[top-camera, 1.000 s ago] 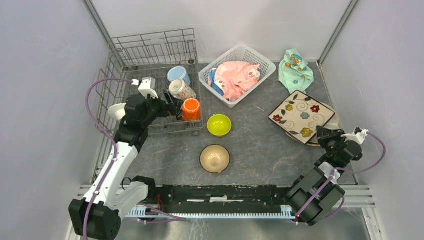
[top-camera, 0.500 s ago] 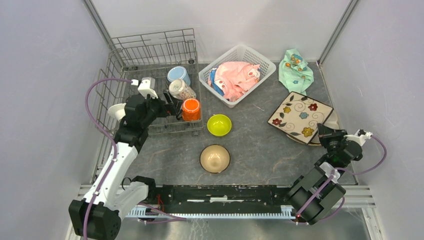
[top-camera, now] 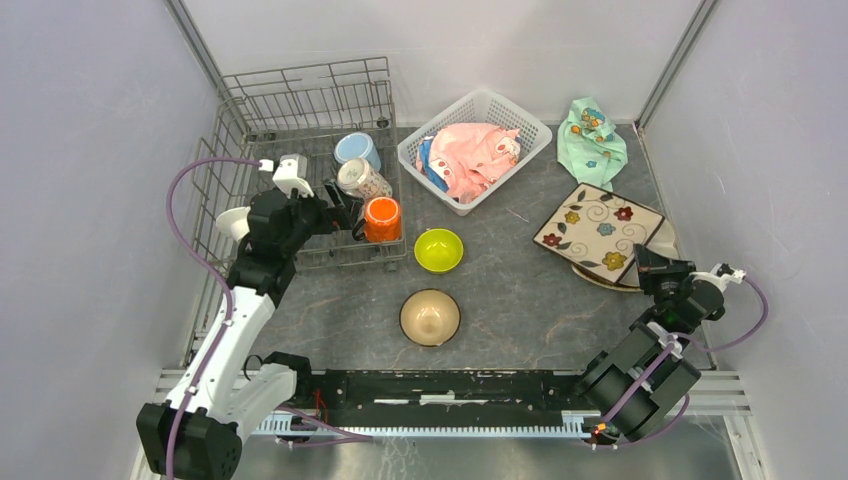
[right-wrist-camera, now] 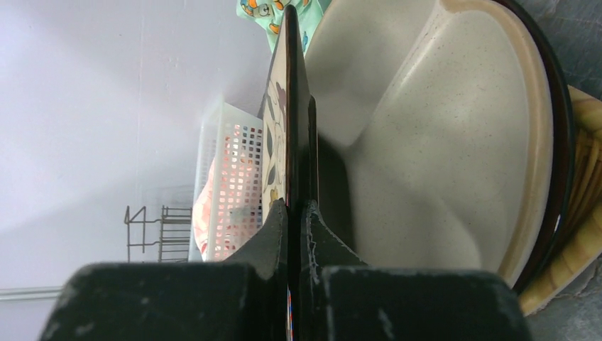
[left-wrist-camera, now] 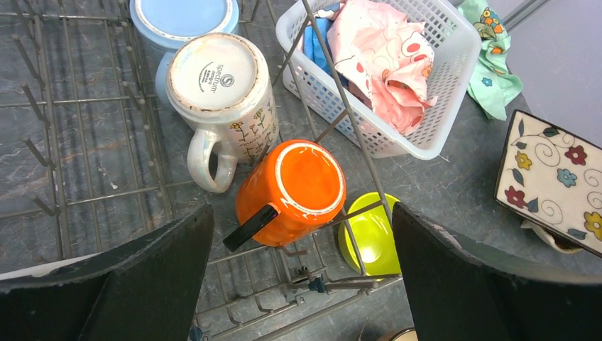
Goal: Load the mixed dishes into the dish rack
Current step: Pick up the plate from the corner of the board, then insert the plate into the dish rack.
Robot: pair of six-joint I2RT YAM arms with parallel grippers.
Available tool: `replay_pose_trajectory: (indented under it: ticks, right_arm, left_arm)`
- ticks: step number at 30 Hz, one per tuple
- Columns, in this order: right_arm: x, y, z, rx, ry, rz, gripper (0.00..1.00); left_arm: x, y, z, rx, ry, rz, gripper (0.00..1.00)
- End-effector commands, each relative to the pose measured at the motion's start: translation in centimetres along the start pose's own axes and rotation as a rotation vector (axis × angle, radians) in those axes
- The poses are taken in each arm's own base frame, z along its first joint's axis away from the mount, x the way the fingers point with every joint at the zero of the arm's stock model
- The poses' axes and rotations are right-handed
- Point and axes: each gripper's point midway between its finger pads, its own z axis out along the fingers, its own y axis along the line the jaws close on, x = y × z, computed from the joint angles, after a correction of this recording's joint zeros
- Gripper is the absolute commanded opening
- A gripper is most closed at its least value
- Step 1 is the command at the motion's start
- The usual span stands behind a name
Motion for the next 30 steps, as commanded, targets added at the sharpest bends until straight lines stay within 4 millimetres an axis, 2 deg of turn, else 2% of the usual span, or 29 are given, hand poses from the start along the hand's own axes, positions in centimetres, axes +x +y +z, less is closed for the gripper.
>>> replay_pose_trajectory:
  ticks: [1, 10, 17, 24, 30]
  right_arm:
    - [-3.1, 7.6, -0.3, -0.251, -0.057, -0.032, 0.00]
    - [-3.0, 9.2, -0.7, -0.297, -0.046, -0.009, 0.00]
    - [-3.0, 11.2, -0.9, -0.346, -0.037, 0.002, 0.00]
    - [-2.4, 14.4, -0.7, -0.394, -0.004, 0.020, 0.00]
    - [-0.3, 17.8, -0.3, -0.451, 0.064, 0.064, 0.00]
  left_arm:
    - [-1.4, -0.2, -0.4, -0.001, -0.053, 0.028, 1.00]
    - [-1.3, 0.3, -0.2, -0.027, -0.048, 0.025, 1.00]
    - [-1.5, -0.1, -0.1, -0.011, -0.041, 0.018, 1.00]
    - [-3.2, -2.4, -0.3, 0.082, -0.054, 0.010, 1.00]
    - [-4.1, -6.2, 0.2, 0.238, -0.027, 0.099, 1.00]
